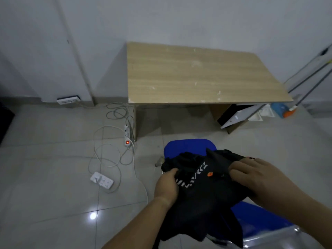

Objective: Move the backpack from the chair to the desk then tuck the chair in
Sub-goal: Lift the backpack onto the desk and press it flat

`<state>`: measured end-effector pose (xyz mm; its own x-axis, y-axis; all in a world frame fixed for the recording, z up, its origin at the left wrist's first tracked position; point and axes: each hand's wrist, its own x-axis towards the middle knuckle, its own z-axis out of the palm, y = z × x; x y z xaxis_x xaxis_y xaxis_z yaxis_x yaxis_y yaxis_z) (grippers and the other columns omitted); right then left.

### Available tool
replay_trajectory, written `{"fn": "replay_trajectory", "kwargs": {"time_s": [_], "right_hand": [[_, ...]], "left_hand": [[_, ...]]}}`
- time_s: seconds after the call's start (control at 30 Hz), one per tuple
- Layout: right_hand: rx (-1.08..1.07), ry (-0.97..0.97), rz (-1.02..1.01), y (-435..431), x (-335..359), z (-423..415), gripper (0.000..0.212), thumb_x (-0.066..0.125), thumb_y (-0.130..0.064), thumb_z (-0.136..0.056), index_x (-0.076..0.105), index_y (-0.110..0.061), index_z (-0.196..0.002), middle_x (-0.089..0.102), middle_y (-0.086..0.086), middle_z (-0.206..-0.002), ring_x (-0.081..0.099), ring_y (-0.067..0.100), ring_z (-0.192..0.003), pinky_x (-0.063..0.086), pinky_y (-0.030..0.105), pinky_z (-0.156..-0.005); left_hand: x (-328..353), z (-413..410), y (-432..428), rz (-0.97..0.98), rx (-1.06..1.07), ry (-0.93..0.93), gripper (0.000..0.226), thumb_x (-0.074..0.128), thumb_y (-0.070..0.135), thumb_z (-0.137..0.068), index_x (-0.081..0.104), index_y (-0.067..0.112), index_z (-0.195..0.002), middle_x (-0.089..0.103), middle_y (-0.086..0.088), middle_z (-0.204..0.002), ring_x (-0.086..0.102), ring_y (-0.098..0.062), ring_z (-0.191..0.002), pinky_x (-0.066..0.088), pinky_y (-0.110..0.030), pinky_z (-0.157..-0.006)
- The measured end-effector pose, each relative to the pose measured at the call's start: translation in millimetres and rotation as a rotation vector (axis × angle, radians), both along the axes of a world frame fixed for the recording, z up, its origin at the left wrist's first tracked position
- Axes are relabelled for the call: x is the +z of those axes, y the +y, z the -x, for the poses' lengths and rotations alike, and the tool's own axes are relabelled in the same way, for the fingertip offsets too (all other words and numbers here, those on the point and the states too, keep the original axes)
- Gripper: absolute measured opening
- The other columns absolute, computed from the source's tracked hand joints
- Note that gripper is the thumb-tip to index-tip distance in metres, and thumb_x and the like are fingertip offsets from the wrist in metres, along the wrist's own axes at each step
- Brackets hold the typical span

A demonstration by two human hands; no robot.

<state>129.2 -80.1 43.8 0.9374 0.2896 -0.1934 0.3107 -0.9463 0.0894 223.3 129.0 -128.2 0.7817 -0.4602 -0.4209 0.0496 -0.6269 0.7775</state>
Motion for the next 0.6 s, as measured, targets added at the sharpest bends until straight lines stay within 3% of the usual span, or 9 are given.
{"fn": "replay_trajectory", "kwargs": {"time_s": [0.1,0.17,0.2,0.27,0.33,0.4,0.43,0.53,0.6], "right_hand": [[-0.169,0.211,-0.004,-18,3,-1,0.050,0.085,-0.030,-0.059,0.053,-0.041,-0.095,0.059,-0.020,-0.100,0.059,0.006,-0.089,0.052,0.027,-0.071],[-0.353,0.479,-0.040,-39,5,-6,0.047,0.079,-0.056,-0.061,0.048,-0.048,-0.097,0.055,-0.026,-0.104,0.055,0.000,-0.096,0.050,0.026,-0.081],[-0.473,0.661,-0.128,-48,7,-9,0.055,0.078,-0.067,-0.056,0.048,-0.054,-0.100,0.052,-0.030,-0.112,0.053,-0.001,-0.102,0.048,0.027,-0.088],[-0.772,0.942,-0.500,-52,-3,-19,0.071,0.072,-0.084,-0.051,0.044,-0.066,-0.114,0.039,-0.028,-0.136,0.044,0.001,-0.119,0.037,0.034,-0.103],[-1.116,0.803,-0.898,-44,-38,-34,0.089,0.053,-0.093,-0.058,0.037,-0.053,-0.137,0.028,-0.020,-0.146,0.035,0.013,-0.133,0.028,0.043,-0.108],[-1.422,0.546,-1.113,-25,-82,-54,0.111,0.054,-0.089,-0.061,0.025,-0.031,-0.150,0.024,-0.006,-0.157,0.027,0.026,-0.141,0.024,0.052,-0.113],[-1.524,0.527,-1.259,-10,-101,-65,0.117,0.060,-0.087,-0.060,0.022,-0.026,-0.152,0.024,0.000,-0.159,0.028,0.031,-0.142,0.024,0.056,-0.113],[-1.490,0.484,-1.746,26,-124,-110,0.103,0.068,-0.081,-0.060,0.045,-0.022,-0.142,0.053,0.006,-0.141,0.053,0.029,-0.121,0.046,0.050,-0.101],[-1.376,0.255,-1.829,30,-112,-149,0.077,0.067,-0.072,-0.071,0.055,-0.027,-0.132,0.064,0.000,-0.124,0.061,0.022,-0.106,0.054,0.041,-0.085]], "left_hand": [[17,-17,-17,0.072,-0.018,-0.149,0.042,0.043,-0.002,-0.094,0.066,0.022,-0.119,0.070,-0.003,-0.112,0.065,-0.017,-0.097,0.045,-0.021,-0.082],[35,-35,-29,0.094,-0.042,-0.243,0.042,0.042,0.001,-0.096,0.064,0.022,-0.125,0.070,-0.002,-0.117,0.065,-0.019,-0.106,0.049,-0.028,-0.095],[44,-45,-35,0.108,-0.034,-0.283,0.042,0.042,0.002,-0.097,0.063,0.022,-0.127,0.070,-0.002,-0.120,0.064,-0.019,-0.110,0.049,-0.031,-0.099],[66,-63,-46,0.138,-0.021,-0.341,0.042,0.041,0.003,-0.098,0.062,0.022,-0.129,0.069,-0.001,-0.121,0.064,-0.017,-0.111,0.050,-0.031,-0.099],[90,-75,-55,0.176,-0.047,-0.420,0.042,0.042,0.003,-0.099,0.061,0.022,-0.131,0.068,0.000,-0.123,0.063,-0.017,-0.113,0.051,-0.030,-0.099],[110,-87,-62,0.187,-0.071,-0.541,0.043,0.044,0.003,-0.099,0.057,0.022,-0.136,0.066,-0.001,-0.128,0.061,-0.017,-0.117,0.048,-0.024,-0.100],[120,-94,-64,0.187,-0.069,-0.598,0.044,0.044,0.004,-0.100,0.055,0.021,-0.139,0.065,-0.001,-0.131,0.060,-0.016,-0.119,0.045,-0.022,-0.099],[151,-129,-61,0.156,-0.087,-0.709,0.046,0.043,0.005,-0.101,0.049,0.021,-0.144,0.061,-0.001,-0.137,0.057,-0.017,-0.125,0.047,-0.028,-0.106],[172,-165,-52,0.111,-0.099,-0.799,0.048,0.043,0.005,-0.101,0.047,0.021,-0.146,0.063,-0.002,-0.133,0.060,-0.020,-0.120,0.052,-0.037,-0.101]]}}
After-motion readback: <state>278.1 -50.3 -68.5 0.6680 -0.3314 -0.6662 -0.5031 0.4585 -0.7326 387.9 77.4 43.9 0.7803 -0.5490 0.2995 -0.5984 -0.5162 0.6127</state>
